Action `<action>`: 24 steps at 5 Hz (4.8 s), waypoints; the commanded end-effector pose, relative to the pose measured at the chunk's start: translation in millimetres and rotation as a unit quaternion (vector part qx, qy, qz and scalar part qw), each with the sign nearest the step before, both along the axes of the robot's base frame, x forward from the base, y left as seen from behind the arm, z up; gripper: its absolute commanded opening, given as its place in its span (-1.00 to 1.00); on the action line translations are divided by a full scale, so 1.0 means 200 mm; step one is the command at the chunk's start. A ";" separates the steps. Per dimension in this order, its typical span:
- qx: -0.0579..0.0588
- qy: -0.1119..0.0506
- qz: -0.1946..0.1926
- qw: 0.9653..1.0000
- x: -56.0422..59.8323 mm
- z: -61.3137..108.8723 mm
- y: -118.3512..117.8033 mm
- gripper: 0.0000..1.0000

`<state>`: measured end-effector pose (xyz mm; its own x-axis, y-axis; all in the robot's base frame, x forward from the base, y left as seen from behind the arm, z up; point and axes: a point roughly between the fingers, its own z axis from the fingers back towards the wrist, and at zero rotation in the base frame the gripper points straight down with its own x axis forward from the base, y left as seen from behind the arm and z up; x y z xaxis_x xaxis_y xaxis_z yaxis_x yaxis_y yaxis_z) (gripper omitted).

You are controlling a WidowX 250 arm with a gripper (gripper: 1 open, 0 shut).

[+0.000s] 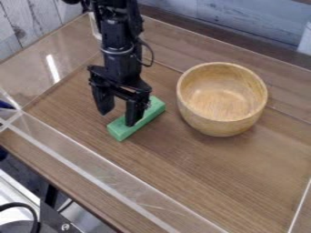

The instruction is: Put the green block in the brown bowl

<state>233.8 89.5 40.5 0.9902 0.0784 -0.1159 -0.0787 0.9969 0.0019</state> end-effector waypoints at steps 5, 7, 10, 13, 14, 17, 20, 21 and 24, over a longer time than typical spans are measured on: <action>0.000 -0.014 0.006 1.000 0.05 -0.01 0.01 1.00; -0.005 -0.014 0.009 1.000 0.06 -0.02 0.01 -1.00; -0.018 -0.021 0.008 1.000 0.06 0.06 0.00 -1.00; -0.025 -0.026 0.013 0.999 0.09 0.14 -0.02 -1.00; -0.027 -0.028 0.014 0.999 0.10 0.17 -0.03 -1.00; -0.051 -0.058 0.002 0.997 0.26 0.36 -0.18 -1.00; -0.070 -0.059 -0.059 0.994 0.40 0.35 -0.60 -1.00; -0.071 -0.055 -0.069 0.994 0.40 0.32 -0.64 -1.00; -0.071 -0.058 -0.077 0.993 0.41 0.32 -0.67 -1.00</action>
